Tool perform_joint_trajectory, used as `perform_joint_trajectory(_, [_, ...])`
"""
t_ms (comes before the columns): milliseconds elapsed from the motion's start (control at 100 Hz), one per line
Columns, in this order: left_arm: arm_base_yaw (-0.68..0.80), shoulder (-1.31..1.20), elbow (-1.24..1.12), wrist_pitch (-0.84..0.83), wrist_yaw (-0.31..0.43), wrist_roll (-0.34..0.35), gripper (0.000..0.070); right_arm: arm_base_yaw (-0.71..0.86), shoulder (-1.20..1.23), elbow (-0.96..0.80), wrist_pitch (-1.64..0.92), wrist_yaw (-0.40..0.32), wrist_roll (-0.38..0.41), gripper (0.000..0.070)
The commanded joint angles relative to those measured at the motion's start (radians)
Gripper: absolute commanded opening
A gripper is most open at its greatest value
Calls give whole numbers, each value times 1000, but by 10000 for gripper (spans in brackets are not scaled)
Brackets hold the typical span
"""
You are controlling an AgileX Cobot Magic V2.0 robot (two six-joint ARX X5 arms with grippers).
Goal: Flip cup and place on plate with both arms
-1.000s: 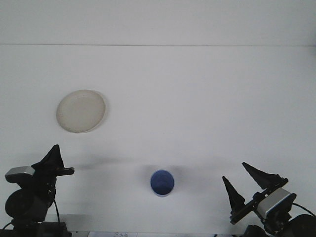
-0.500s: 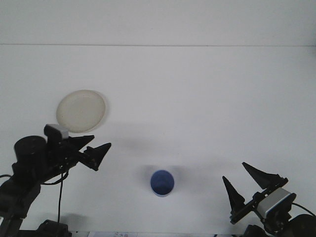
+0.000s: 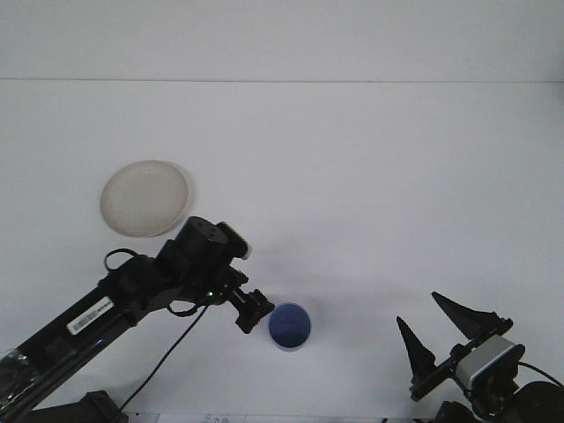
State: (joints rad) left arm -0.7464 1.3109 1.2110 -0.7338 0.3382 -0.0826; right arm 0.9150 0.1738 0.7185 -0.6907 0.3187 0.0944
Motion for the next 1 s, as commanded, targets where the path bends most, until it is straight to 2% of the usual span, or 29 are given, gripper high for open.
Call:
perform_joint_trajectory(0, [-39, 47, 25, 2, -10, 24, 548, 9, 3, 7, 2, 4, 6, 490])
perform_joint_trajectory(200, [-117, 166, 25, 18, -112, 30, 548, 9, 3, 7, -12, 4, 7, 490])
perform_joint_trajectory(440, [-146, 270, 25, 64, -114, 32, 542, 9, 3, 7, -20, 4, 7, 490])
perform_joint_trajectory(510, [-146, 294, 25, 64, -118, 46, 519, 9, 3, 7, -21, 4, 7, 490])
perform_joint_trajectory(580, [-147, 312, 25, 66, -135, 46, 423, 9, 3, 7, -21, 4, 7, 490])
perform_joint_trajectory(810, [-153, 326, 25, 65, -138, 49, 2, 9, 3, 7, -21, 4, 7, 490])
perform_joint_trajectory(990, [-154, 318, 28, 47, -138, 49, 9, 9, 3, 7, -20, 4, 7, 489])
